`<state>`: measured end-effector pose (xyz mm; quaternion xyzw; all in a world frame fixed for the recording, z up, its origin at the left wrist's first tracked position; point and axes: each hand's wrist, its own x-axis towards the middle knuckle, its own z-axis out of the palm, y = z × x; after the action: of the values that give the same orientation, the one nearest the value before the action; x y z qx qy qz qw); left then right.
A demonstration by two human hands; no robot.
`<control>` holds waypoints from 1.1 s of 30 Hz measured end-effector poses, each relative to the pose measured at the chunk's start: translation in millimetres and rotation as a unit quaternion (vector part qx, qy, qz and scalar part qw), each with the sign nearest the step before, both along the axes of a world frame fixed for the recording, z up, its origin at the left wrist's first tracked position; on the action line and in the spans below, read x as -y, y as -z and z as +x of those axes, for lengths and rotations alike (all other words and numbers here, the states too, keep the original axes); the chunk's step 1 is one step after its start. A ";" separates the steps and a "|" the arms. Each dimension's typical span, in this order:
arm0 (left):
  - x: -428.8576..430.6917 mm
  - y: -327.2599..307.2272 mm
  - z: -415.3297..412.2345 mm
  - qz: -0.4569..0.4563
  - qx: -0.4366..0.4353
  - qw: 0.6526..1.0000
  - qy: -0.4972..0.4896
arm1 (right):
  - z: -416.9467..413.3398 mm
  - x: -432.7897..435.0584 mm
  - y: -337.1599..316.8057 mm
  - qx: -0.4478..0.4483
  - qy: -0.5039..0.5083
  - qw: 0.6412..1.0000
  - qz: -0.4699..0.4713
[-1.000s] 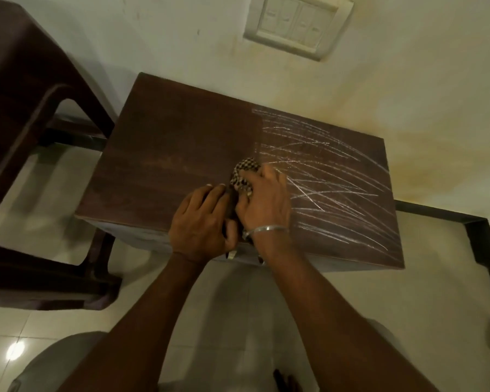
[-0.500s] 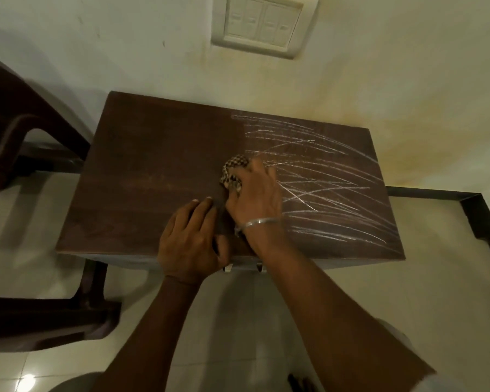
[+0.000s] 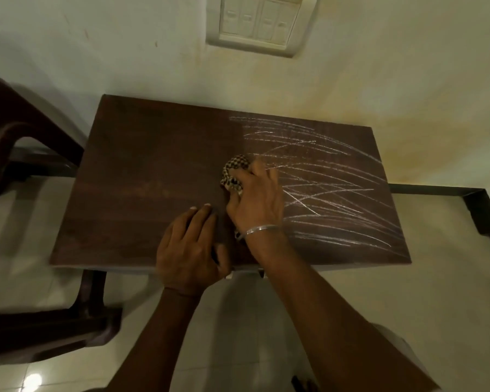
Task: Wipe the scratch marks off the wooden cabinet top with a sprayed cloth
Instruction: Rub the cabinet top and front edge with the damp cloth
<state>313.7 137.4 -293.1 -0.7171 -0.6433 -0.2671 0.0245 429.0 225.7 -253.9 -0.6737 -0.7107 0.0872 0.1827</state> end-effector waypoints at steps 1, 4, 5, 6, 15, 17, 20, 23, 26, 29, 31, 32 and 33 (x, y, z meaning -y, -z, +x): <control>0.0 -0.2 0.4 -0.001 0.004 1.000 -0.002 | 1.3 2.3 2.2 -0.002 -0.001 1.000 0.006; -0.2 -1.0 0.5 -0.003 0.012 1.000 0.000 | -4.0 -24.6 0.5 0.015 0.003 1.000 -0.001; 0.0 -1.7 0.5 -0.004 0.013 1.000 -0.001 | -7.5 -39.6 -2.1 0.020 0.003 1.000 -0.007; 0.1 -2.5 1.0 -0.004 0.012 1.000 -0.002 | -10.5 -54.2 -5.6 0.020 0.003 1.000 -0.016; 0.3 -2.0 1.5 0.009 0.016 1.000 -0.004 | -8.8 -34.8 3.6 0.011 -0.008 1.000 0.014; -0.9 -1.1 1.1 0.009 0.021 1.000 -0.002 | -12.8 -52.4 2.4 0.023 0.000 1.000 0.018; -0.3 -0.4 0.4 0.015 0.020 1.000 0.000 | -24.2 -101.4 -5.6 0.040 0.009 0.999 -0.013; -0.5 -0.8 0.7 0.024 0.016 1.000 0.002 | -29.5 -124.7 -9.2 0.058 0.007 0.998 -0.029; -0.6 0.1 1.0 0.028 0.016 0.999 0.002 | -21.6 -99.2 -1.1 0.057 0.018 0.998 -0.008; -0.7 0.5 0.9 0.026 0.015 1.000 0.000 | -16.4 -72.3 6.8 0.061 0.027 0.998 0.018; -0.7 -0.8 0.7 0.024 0.016 1.000 0.001 | -18.1 -84.9 2.6 0.064 0.028 0.997 0.012; -0.7 -1.5 1.0 0.024 0.016 1.000 0.002 | -19.6 -97.7 -1.0 0.067 0.026 0.997 0.001; -0.6 -2.1 1.3 0.025 0.015 1.000 0.002 | -21.4 -111.4 -6.5 0.071 0.022 0.997 -0.013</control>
<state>314.9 138.0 -290.9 -0.7133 -0.6354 -0.2941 0.0322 407.6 337.1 -247.4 -0.6960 -0.7057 0.0447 0.1245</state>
